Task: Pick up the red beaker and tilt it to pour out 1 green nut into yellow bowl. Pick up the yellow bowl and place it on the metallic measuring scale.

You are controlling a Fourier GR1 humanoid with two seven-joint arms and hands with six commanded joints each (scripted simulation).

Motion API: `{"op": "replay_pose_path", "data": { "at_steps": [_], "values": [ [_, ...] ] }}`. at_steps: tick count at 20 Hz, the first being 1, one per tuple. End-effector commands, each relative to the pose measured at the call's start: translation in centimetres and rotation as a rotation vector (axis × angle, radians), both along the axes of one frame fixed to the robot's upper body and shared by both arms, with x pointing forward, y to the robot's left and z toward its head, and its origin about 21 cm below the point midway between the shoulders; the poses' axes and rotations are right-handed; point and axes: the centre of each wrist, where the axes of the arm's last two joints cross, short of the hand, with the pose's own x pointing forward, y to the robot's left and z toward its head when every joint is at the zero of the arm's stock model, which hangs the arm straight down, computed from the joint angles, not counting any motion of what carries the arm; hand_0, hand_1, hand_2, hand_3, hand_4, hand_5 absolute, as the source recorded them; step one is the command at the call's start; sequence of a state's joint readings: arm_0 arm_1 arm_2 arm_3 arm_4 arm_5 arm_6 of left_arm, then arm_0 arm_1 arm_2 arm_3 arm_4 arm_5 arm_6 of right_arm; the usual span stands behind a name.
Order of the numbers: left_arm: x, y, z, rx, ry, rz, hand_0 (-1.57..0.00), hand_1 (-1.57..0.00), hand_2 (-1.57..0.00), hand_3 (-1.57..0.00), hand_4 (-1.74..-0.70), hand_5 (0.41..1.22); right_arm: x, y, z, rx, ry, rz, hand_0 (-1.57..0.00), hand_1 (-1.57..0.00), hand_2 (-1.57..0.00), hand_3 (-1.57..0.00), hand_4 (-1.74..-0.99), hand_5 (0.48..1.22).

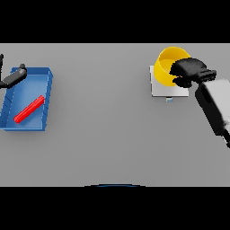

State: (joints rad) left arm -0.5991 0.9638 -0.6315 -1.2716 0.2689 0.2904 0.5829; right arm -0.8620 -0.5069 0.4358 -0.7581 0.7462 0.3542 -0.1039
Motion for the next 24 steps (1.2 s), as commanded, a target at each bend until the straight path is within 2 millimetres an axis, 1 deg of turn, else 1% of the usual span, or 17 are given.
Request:
{"op": "replay_pose_path", "data": {
  "at_steps": [1,4,5,7,8,9,10,11,12,13,14,15,16,18,19,20,24],
  "values": [
    [0.1,-0.2,-0.2,-0.006,-0.002,-0.004,0.00,0.00,0.00,0.00,-0.80,0.729,0.1,-0.1,-0.2,0.005,0.003,0.001,-1.57,-1.50,-1.56,-1.50,-1.727,1.221],
    [0.1,-0.2,0.0,0.000,-0.010,0.001,0.00,0.00,0.00,0.00,-0.81,0.734,0.2,-0.5,-1.1,0.009,0.006,-0.015,-1.57,-1.46,-1.57,-1.50,-1.724,1.221],
    [0.3,0.1,0.2,-0.002,-0.012,0.001,0.00,0.00,0.00,0.00,-0.81,0.734,0.3,-0.5,-1.4,0.013,0.013,-0.012,-1.55,-1.42,-1.57,-1.48,-1.721,1.221],
    [0.2,-0.1,0.1,-0.006,-0.006,-0.006,0.00,0.00,0.00,0.00,-0.81,0.740,0.4,-0.4,-1.2,0.025,0.033,-0.010,-1.54,-1.41,-1.57,-1.17,-1.728,1.221],
    [0.3,-0.1,0.2,-0.006,-0.002,-0.011,0.00,0.00,0.00,0.00,-0.81,0.745,0.7,-0.3,-1.1,0.032,0.038,-0.025,-1.54,-1.44,-1.50,-1.02,-1.659,1.221],
    [0.3,-0.3,0.0,-0.008,0.000,-0.010,0.00,0.00,0.00,0.00,-0.81,0.745,0.6,-0.3,-1.4,0.042,0.053,-0.031,-1.52,-1.35,-1.35,-0.91,-1.596,1.134],
    [0.4,-0.1,-0.2,-0.007,0.008,-0.001,0.00,0.00,0.00,0.00,-0.81,0.744,0.8,-0.3,-1.3,0.040,0.060,-0.042,-1.22,-1.08,-1.13,-0.82,-1.548,1.053],
    [0.5,-0.3,-0.3,-0.017,0.005,-0.006,0.00,0.00,0.00,0.00,-0.81,0.744,0.7,-0.4,-1.3,0.045,0.068,-0.044,-0.98,-0.87,-0.95,-0.76,-1.504,0.983],
    [0.8,-0.6,-0.4,-0.011,0.006,-0.004,0.00,0.00,0.00,0.00,-0.81,0.745,0.8,-0.3,-1.5,0.041,0.072,-0.048,-0.78,-0.69,-0.81,-0.71,-1.470,0.928],
    [0.9,-0.5,-0.5,-0.008,0.005,-0.002,0.00,0.00,0.00,0.00,-0.81,0.742,0.9,-0.4,-1.4,0.031,0.078,-0.045,-0.62,-0.55,-0.69,-0.67,-1.444,0.887],
    [0.9,-0.5,-0.9,-0.003,0.005,-0.007,0.00,0.00,0.00,0.00,-0.81,0.740,0.9,-0.7,-1.5,0.033,0.084,-0.046,-0.50,-0.44,-0.60,-0.64,-1.425,0.851],
    [1.0,-0.4,-0.6,0.004,0.008,-0.006,0.00,0.00,0.00,0.00,-0.81,0.738,0.9,-0.8,-1.4,0.035,0.080,-0.044,-0.40,-0.35,-0.52,-0.60,-1.410,0.821],
    [0.9,-0.2,-0.8,-0.005,0.003,-0.012,0.00,0.00,0.00,0.00,-0.81,0.739,0.9,-0.8,-1.5,0.038,0.088,-0.036,-0.32,-0.28,-0.45,-0.57,-1.397,0.799],
    [1.1,-0.7,-0.7,-0.013,0.002,-0.010,0.00,0.00,0.00,0.00,-0.81,0.737,0.8,-0.2,-1.7,0.021,0.098,-0.019,-0.20,-0.18,-0.34,-0.51,-1.372,0.766],
    [1.0,-0.4,-0.9,-0.011,0.002,-0.001,0.00,0.00,0.00,0.00,-0.81,0.736,0.8,-0.3,-1.6,0.022,0.105,-0.001,-0.16,-0.14,-0.29,-0.47,-1.356,0.755],
    [0.9,-0.2,-1.1,-0.005,0.002,0.001,0.00,0.00,0.00,0.00,-0.81,0.736,0.9,-0.5,-1.5,0.015,0.103,0.002,-0.13,-0.12,-0.24,-0.44,-1.346,0.746],
    [1.1,-0.7,-0.6,-0.013,0.000,-0.002,0.00,0.00,0.00,0.00,-0.82,0.734,1.0,-0.4,-1.7,-0.008,0.119,0.004,-0.05,-0.05,-0.12,-0.35,-1.308,0.733]
  ]
}}
